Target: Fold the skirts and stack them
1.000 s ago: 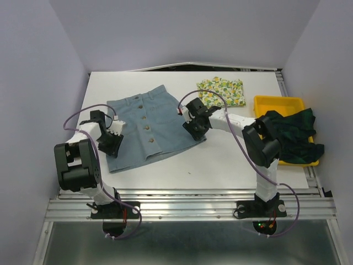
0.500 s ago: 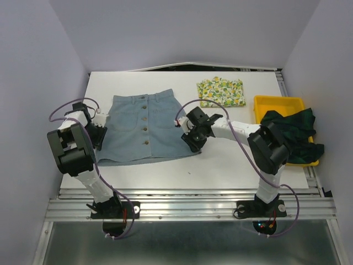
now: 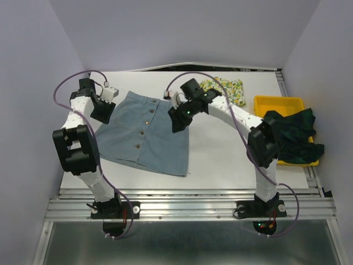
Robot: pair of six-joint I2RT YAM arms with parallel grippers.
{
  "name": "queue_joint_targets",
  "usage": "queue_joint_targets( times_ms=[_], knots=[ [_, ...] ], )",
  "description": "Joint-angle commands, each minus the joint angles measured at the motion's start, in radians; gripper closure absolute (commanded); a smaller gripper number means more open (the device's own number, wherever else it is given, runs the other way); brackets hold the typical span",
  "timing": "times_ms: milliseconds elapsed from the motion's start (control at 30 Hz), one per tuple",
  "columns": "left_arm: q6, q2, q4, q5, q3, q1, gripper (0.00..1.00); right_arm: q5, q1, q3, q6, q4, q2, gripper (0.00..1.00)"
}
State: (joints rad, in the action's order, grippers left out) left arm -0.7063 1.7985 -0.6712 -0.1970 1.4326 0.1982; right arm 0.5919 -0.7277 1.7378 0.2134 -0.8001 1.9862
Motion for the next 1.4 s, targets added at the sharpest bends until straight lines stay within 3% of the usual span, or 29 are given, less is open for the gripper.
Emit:
queue_joint_targets(
  times_ms=[0, 200, 500, 633, 700, 867, 933, 1033, 1133, 1233, 1367],
  knots=[
    [0.025, -0.137, 0.015, -0.016, -0.035, 0.018, 0.42, -0.212, 0.099, 0.114, 0.033, 0.024, 0.080, 0.54],
    [0.047, -0.182, 0.022, -0.064, -0.168, 0.020, 0.42, -0.228, 0.099, 0.114, 0.047, 0.082, 0.200, 0.55],
    [0.100, -0.079, 0.082, -0.084, -0.313, 0.015, 0.46, -0.366, 0.080, -0.176, 0.119, 0.144, 0.177, 0.61],
    [0.128, 0.043, 0.111, -0.088, -0.252, -0.026, 0.48, -0.307, -0.007, -0.380, 0.130, 0.116, 0.081, 0.63],
    [0.146, 0.073, 0.122, -0.093, -0.206, -0.052, 0.48, -0.273, -0.112, -0.501, 0.130, 0.113, 0.040, 0.64],
    [0.171, 0.174, 0.147, -0.052, -0.091, -0.170, 0.48, -0.134, -0.282, -0.561, 0.060, 0.108, -0.030, 0.62],
    [0.189, 0.208, 0.147, -0.041, -0.009, -0.190, 0.47, -0.070, -0.282, -0.491, 0.034, 0.099, -0.033, 0.59],
    [0.211, 0.249, 0.160, -0.062, 0.101, -0.194, 0.43, -0.135, -0.253, -0.382, 0.024, 0.096, -0.064, 0.55],
    [0.214, 0.222, 0.173, -0.090, 0.186, -0.192, 0.40, -0.181, -0.145, -0.310, 0.047, 0.084, -0.107, 0.53],
    [0.202, 0.187, 0.151, -0.125, 0.239, -0.194, 0.40, -0.236, -0.047, -0.311, 0.118, 0.068, -0.180, 0.50],
    [0.168, 0.148, 0.058, -0.114, 0.233, -0.223, 0.43, -0.371, -0.038, -0.389, 0.237, 0.059, -0.242, 0.50]
  ],
)
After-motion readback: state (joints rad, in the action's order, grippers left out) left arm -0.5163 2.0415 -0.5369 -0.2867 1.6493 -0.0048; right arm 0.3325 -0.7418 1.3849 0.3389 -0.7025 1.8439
